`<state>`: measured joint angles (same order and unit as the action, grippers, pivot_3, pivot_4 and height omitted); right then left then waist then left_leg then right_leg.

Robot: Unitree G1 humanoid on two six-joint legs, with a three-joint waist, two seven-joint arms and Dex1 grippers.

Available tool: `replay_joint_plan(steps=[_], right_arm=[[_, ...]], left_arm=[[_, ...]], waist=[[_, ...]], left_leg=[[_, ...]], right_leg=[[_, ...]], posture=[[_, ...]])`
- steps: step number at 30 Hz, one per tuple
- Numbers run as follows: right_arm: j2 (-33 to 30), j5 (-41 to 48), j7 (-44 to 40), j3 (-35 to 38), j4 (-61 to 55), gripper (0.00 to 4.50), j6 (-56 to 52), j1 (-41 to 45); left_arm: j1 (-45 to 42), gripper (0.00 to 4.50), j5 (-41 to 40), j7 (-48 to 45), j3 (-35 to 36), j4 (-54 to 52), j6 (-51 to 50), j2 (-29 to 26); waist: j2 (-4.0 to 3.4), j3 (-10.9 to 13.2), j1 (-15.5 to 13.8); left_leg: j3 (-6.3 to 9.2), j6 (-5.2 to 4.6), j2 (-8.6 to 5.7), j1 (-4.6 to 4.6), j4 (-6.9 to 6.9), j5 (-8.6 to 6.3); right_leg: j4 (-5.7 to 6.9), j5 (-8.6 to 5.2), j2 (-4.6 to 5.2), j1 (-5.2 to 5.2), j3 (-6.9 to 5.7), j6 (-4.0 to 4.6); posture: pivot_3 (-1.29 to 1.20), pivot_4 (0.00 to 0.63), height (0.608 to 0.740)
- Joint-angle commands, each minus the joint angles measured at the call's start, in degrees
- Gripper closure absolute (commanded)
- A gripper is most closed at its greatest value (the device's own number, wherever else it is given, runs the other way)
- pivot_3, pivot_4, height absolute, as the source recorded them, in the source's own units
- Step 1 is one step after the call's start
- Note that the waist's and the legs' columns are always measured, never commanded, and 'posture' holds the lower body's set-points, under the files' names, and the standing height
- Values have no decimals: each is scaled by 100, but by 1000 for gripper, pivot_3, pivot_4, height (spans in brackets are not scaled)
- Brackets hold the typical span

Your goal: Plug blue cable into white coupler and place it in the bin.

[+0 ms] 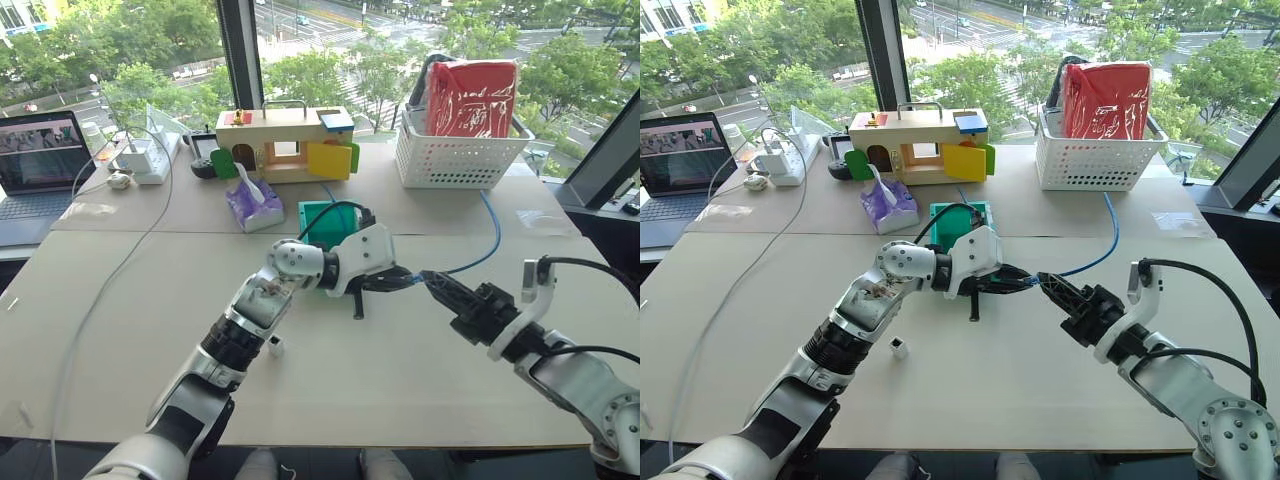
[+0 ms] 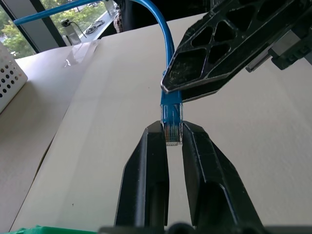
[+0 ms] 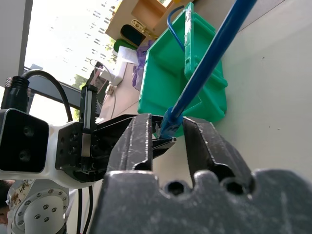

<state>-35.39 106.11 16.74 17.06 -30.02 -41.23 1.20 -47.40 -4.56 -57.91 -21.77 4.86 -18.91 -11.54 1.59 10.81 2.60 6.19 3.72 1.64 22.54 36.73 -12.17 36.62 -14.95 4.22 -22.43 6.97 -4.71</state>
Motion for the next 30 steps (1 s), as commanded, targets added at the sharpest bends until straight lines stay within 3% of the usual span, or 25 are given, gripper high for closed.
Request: replay_joint_plan(steps=[1,3,5,11,15,22,26,30], right_arm=[[-32,28,-158,86,-11,4471,142,37],[-45,12,-193,92,37,4471,148,65],[-66,-21,-245,94,81,4500,138,101],[-142,-67,-377,209,249,4500,151,296],[-283,-61,-472,339,367,4500,153,495],[-230,-44,-433,132,342,4500,117,747],[-149,-196,-476,-6,382,4500,100,847],[-164,-306,-521,-111,470,4500,56,1000]], left_arm=[[-80,4454,-73,39,53,-137,37,24],[-59,4454,-168,39,117,-183,-102,30],[-4,3455,-368,4,275,-275,-374,-8],[-65,1390,-476,-273,513,-199,-419,-655],[-426,57,-588,-363,1031,417,-280,-1208],[-1144,57,-1152,-945,2268,2272,-289,-2396],[-369,57,-1222,-1788,2135,2011,-129,-2892],[807,57,-1669,-2150,2263,938,-457,-3070]], waist=[[0,0,-2],[0,0,-2],[0,0,0],[-2,1,37],[-3,2,21],[-5,2,87],[-8,2,125],[-11,6,126]], left_leg=[[0,0,0,0,0,0],[0,0,0,0,0,0],[0,0,0,0,0,0],[0,-1,3,-2,-1,0],[0,0,2,1,-1,0],[0,-2,3,56,0,1],[1,-7,3,55,-7,-2],[1,-6,3,63,-8,-2]], right_leg=[[0,0,0,0,0,0],[0,0,0,0,0,0],[0,0,0,0,0,0],[5,-3,-4,-5,1,-1],[4,-3,-3,-7,0,-2],[23,5,-4,-74,-1,11],[27,14,0,-75,-4,37],[29,15,3,-84,-5,39]], posture=[[0,150,740],[0,150,740],[0,150,740],[0,150,740],[0,150,740],[0,150,740],[0,150,740],[0,150,740]])
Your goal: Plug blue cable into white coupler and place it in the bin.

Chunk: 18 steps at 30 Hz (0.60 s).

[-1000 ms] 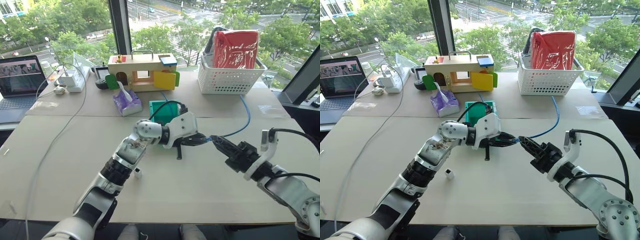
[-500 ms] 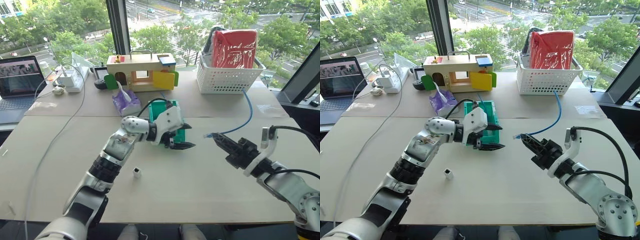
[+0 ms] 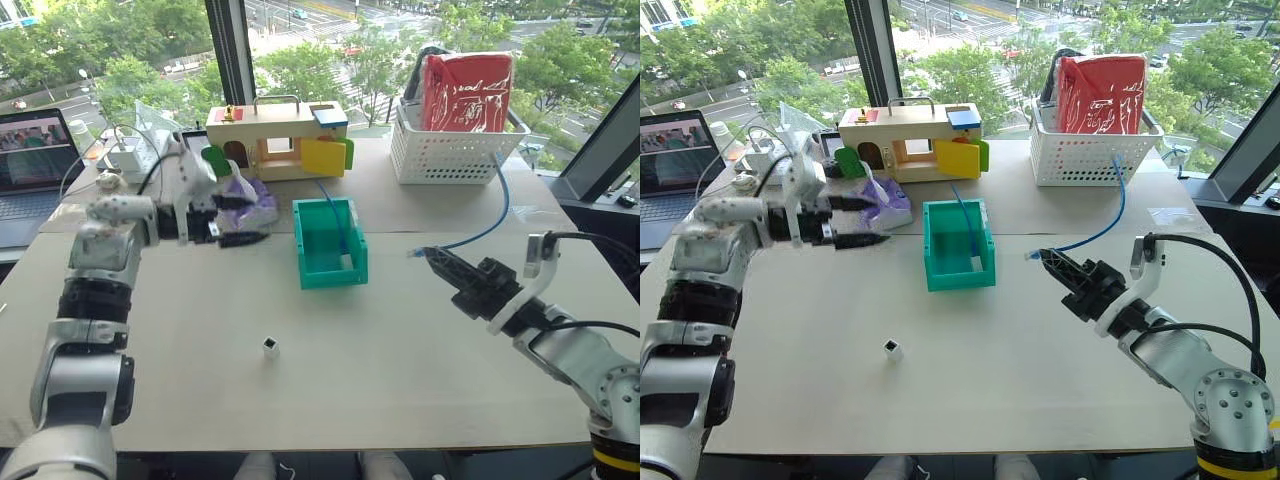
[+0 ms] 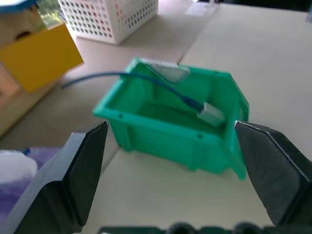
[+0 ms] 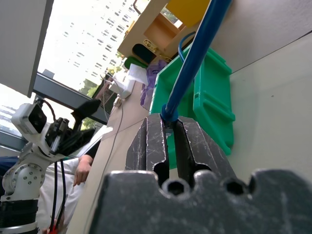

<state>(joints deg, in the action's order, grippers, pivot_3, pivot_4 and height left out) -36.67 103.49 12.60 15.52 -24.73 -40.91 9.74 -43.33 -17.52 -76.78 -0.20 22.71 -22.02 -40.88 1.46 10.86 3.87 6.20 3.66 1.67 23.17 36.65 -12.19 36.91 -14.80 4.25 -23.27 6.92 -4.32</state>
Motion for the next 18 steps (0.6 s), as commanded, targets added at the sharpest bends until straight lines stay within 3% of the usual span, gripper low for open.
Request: replay_joint_plan(steps=[1,5,9,18], right_arm=[[-34,-33,-106,42,-44,4500,24,171],[-94,-69,-270,62,31,4500,-39,257],[-242,-101,-423,137,205,4500,-109,398],[-55,-200,-664,-16,227,4500,-88,510]], left_arm=[[594,57,-543,-244,210,-1090,-305,-139],[1324,57,-1517,134,1027,-1646,-1410,-126],[2697,57,-1819,585,1541,-2660,-1391,40],[4156,57,-2527,2478,1461,-5051,-2002,1020]], waist=[[4,3,-2],[6,4,-44],[-5,3,61],[-1,5,-77]], left_leg=[[0,0,1,1,0,0],[8,3,6,5,2,2],[-4,0,7,-15,-1,0],[-4,2,17,-16,7,1]], right_leg=[[2,0,-1,-1,-1,1],[10,3,-5,-5,-10,7],[12,3,-5,0,4,8],[11,7,-13,8,0,15]], posture=[[0,150,740],[0,150,740],[0,150,740],[0,150,740]])
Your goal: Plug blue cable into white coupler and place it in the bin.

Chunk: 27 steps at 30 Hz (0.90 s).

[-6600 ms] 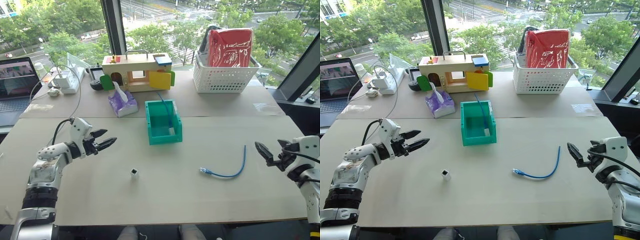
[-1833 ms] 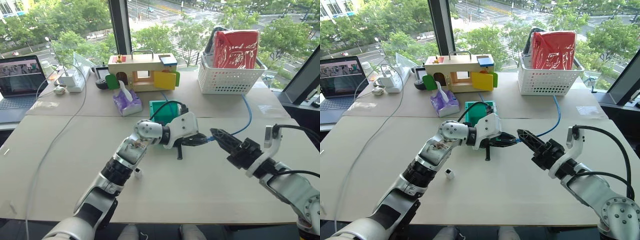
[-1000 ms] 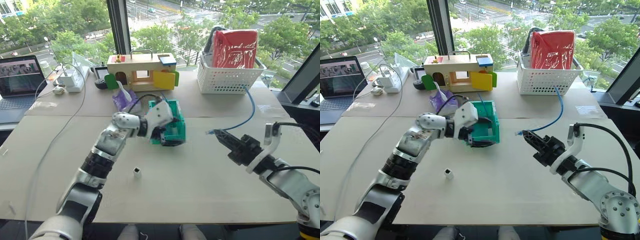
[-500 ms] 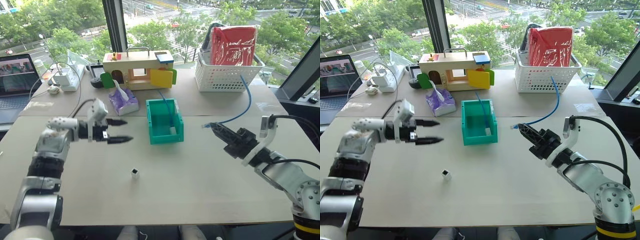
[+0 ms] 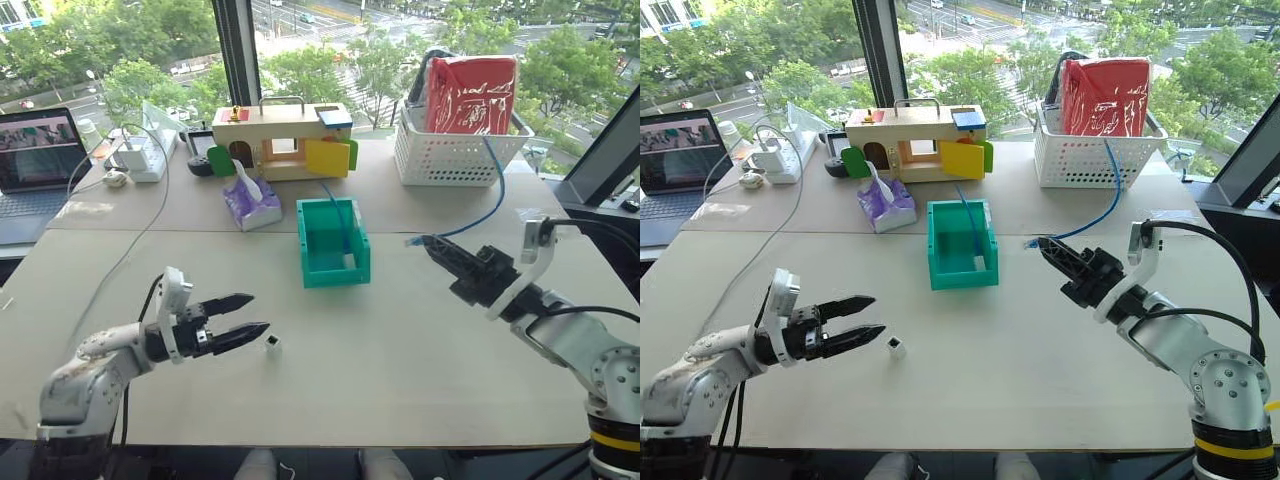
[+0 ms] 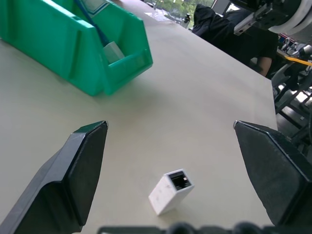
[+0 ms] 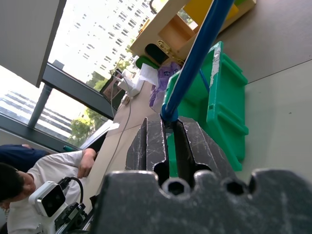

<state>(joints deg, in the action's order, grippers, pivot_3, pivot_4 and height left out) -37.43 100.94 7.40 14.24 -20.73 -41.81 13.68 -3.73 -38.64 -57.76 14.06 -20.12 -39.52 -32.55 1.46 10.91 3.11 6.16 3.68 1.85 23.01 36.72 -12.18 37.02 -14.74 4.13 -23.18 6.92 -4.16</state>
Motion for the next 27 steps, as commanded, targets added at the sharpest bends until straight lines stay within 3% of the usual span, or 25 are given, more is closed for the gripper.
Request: replay_joint_plan(steps=[1,3,8,13,27], right_arm=[[28,74,-134,112,-186,4500,2,126],[40,71,-109,95,-197,4500,4,136],[24,74,-110,111,-225,4500,-21,53],[-30,163,-27,178,-285,4500,-5,-11],[173,-42,-20,142,-382,4500,148,-186]], left_arm=[[256,57,-496,725,10,-936,-322,236],[346,57,-407,1032,-124,-1202,-319,295],[738,57,670,1891,-772,-1495,434,603],[905,57,919,2412,-972,-1675,575,840],[1482,57,1973,2761,-1396,-1240,1307,641]], waist=[[-1,0,-1],[-1,0,-3],[-1,-1,3],[-1,-1,-23],[-1,-1,-34]], left_leg=[[0,0,0,0,0,0],[0,0,0,-1,0,0],[-3,0,-1,-7,0,0],[-3,0,0,-5,0,0],[-3,0,0,-5,0,0]], right_leg=[[1,0,0,0,1,0],[1,0,-2,0,0,0],[0,0,-4,4,5,1],[-1,0,-5,4,6,1],[-3,-1,-7,3,7,1]], posture=[[0,150,740],[0,150,740],[0,150,740],[0,150,740],[0,150,740]])
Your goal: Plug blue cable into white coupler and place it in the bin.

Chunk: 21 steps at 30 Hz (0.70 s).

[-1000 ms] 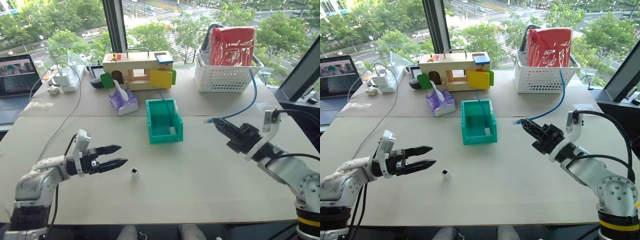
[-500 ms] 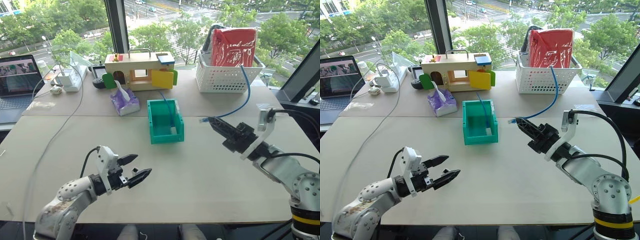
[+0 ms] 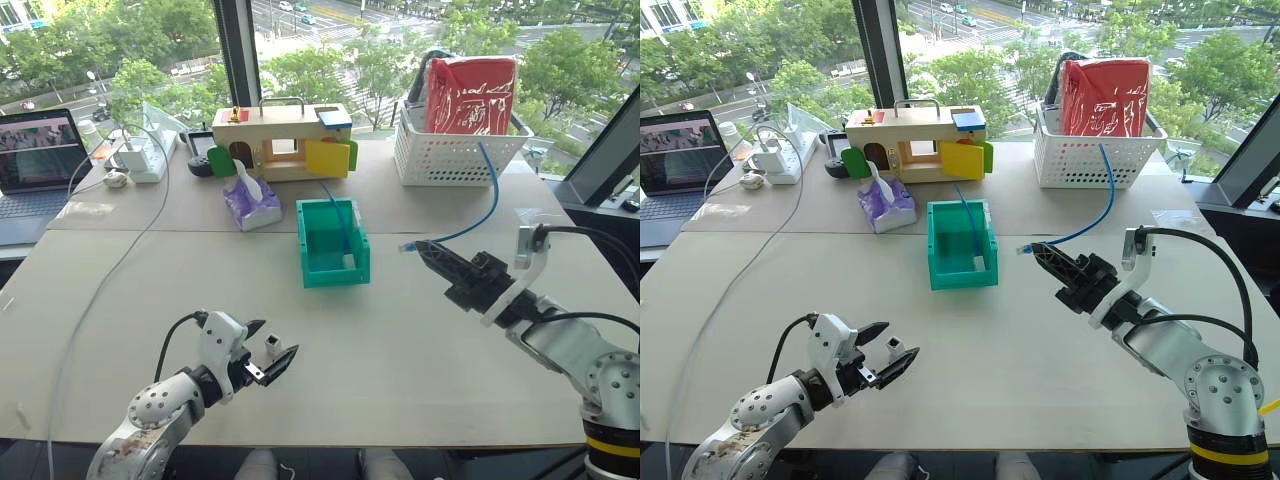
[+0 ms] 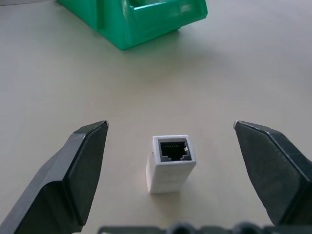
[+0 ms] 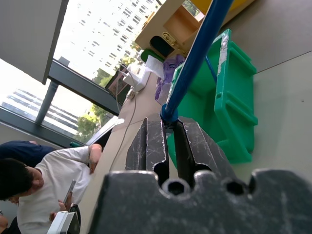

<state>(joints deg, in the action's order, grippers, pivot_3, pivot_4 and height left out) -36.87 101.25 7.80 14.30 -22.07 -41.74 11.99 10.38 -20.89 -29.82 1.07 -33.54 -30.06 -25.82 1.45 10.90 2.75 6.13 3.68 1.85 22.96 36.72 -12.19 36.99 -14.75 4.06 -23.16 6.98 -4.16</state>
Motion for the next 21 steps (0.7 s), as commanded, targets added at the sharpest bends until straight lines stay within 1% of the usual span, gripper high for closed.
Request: replay_joint_plan(steps=[1,7,8,10,13,17,19,21], right_arm=[[174,-115,-44,109,-272,4500,162,-22],[320,-231,20,197,-430,4500,201,-138],[313,-246,18,235,-446,4500,207,-172],[310,-267,19,268,-471,4500,218,-211],[326,-285,32,296,-526,4500,241,-248],[342,-335,55,312,-588,4500,288,-293],[339,-334,74,341,-631,4500,319,-323],[336,-344,84,356,-661,4500,342,-345]], left_arm=[[83,57,283,-48,-125,219,471,-31],[211,57,771,-118,-190,1040,1267,-86],[230,573,816,-194,-240,1255,1480,-73],[228,1217,875,-300,-301,1577,1808,-43],[61,2392,946,-454,-368,2156,2341,26],[-323,3813,923,-762,-395,2769,2808,20],[-769,3813,788,-1189,-334,3273,3084,-89],[-1096,3813,704,-1572,-307,3677,3328,-175]], waist=[[0,0,1],[-2,-1,-5],[-4,-3,-2],[-17,-12,-4],[-39,-27,-13],[-106,-68,-35],[-123,-78,-48],[-124,-78,-46]], left_leg=[[-1,0,0,-1,0,0],[-1,0,0,0,0,0],[-1,0,1,-1,0,0],[-2,0,1,-2,0,0],[-4,0,0,-5,0,0],[-6,0,-3,-12,0,1],[-6,-6,-4,-19,0,5],[-6,-22,-4,-37,0,15]], right_leg=[[0,0,0,0,0,0],[-3,-1,1,1,-1,0],[-3,-1,0,0,0,0],[-3,-1,0,1,1,0],[-7,-6,1,7,2,-9],[-10,-23,4,17,3,-36],[-10,-26,4,27,3,-42],[-12,-30,-1,52,5,-40]], posture=[[0,150,740],[0,150,740],[0,150,740],[0,150,740],[0,150,740],[0,150,740],[0,150,740],[0,150,740]])
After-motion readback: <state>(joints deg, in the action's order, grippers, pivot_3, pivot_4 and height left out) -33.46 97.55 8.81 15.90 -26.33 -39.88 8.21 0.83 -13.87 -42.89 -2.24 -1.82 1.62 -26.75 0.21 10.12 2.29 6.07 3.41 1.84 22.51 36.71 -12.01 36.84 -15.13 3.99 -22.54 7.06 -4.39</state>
